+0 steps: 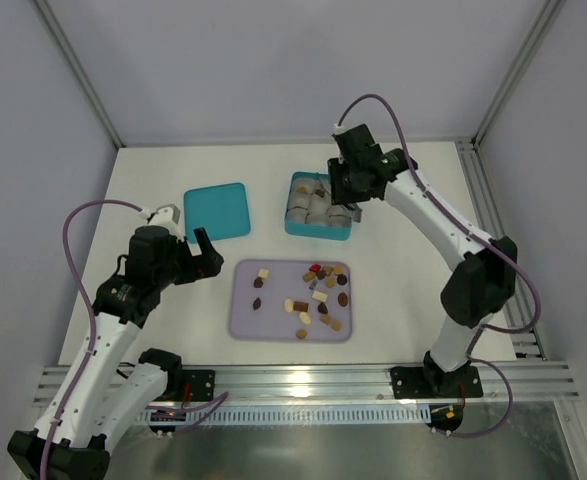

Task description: Pack the chocolate

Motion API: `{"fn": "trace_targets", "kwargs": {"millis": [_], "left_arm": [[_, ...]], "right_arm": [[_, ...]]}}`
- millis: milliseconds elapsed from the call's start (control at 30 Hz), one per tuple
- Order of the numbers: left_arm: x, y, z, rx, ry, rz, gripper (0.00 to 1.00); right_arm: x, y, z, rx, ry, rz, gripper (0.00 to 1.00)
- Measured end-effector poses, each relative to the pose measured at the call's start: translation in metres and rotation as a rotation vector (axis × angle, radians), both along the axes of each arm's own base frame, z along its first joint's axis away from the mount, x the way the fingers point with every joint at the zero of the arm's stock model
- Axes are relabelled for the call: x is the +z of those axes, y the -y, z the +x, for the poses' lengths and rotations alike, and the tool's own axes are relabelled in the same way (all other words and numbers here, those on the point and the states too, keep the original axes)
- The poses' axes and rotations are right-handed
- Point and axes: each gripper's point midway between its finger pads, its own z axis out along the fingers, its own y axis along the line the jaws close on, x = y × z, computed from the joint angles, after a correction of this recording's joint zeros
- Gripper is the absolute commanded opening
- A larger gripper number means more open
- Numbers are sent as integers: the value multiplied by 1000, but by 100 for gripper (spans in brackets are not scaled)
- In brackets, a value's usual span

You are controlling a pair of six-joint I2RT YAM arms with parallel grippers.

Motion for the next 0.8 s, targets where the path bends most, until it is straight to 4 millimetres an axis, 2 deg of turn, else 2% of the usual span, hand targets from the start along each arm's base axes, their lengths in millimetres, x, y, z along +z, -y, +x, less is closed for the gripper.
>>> {"fn": "trace_targets", "kwargs": {"millis": [133,233,400,500,633,800], "left_arm": [[0,0,0,0,0,0,99],[0,0,0,0,0,0,100],[0,0,0,-1,0,0,100],[0,0,0,-1,1,0,100],[0,0,0,-1,1,0,100],[0,0,0,-2,2,-1,100]], "right_arm": [[29,-4,-55,74,56,40,43],[34,-11,-102,153,69,57,43],[9,-12,-181,265,-10,49,43],[-7,-4,-222,299,-77,39,43],[-16,4,-259,323,-138,34,43],[-21,1,-283,338,-182,31,43]]}}
